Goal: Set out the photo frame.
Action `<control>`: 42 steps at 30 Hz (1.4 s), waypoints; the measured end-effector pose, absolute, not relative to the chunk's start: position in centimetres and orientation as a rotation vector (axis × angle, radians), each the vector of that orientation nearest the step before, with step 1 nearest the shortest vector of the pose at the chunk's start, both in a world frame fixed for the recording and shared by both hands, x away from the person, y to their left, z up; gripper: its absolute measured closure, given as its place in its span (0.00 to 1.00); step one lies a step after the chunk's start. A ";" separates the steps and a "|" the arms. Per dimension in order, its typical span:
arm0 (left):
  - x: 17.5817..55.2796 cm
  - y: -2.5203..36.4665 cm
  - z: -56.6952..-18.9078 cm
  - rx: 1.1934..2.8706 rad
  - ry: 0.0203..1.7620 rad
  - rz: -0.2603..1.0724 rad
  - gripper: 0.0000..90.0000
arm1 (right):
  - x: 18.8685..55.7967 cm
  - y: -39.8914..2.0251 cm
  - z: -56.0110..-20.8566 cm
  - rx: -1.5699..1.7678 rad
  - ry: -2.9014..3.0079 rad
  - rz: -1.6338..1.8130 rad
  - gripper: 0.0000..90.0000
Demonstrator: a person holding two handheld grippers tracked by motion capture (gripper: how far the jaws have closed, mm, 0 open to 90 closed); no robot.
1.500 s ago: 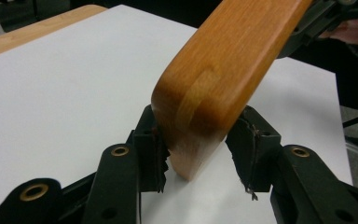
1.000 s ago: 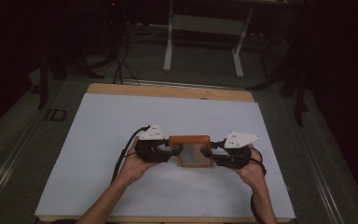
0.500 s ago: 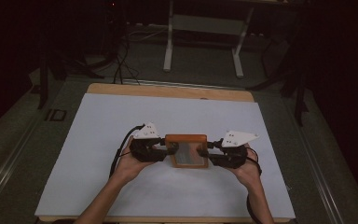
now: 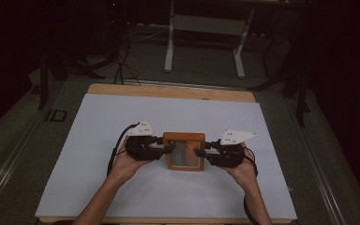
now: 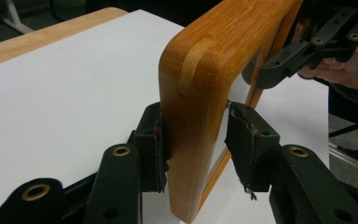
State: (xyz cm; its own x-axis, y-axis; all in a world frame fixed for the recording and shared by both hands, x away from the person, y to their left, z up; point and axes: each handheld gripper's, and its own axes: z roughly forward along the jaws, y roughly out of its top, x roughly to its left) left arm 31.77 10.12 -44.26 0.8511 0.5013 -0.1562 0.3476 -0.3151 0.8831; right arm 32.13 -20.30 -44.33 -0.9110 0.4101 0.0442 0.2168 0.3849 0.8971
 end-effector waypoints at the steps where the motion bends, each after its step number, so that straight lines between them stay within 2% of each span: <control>1: 31.8 10.2 -44.2 1.930 0.632 0.174 0.65 | 32.2 -20.3 -44.4 0.569 2.455 1.555 0.71; 36: 33.5 12.3 -46.0 1.932 0.809 0.044 0.68 | 34.8 -18.2 -47.9 0.851 2.570 1.642 0.68; 42: 33.6 12.2 -46.3 1.930 0.810 0.089 0.68 | 35.4 -18.1 -48.2 0.885 2.565 1.666 0.67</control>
State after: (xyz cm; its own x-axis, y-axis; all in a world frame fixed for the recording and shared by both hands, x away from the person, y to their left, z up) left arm 33.62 12.16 -46.30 0.7731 0.5710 -0.2762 0.4976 -0.2760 0.8224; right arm 35.43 -18.14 -48.18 -0.8447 0.4254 0.3249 0.4699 0.2985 0.8307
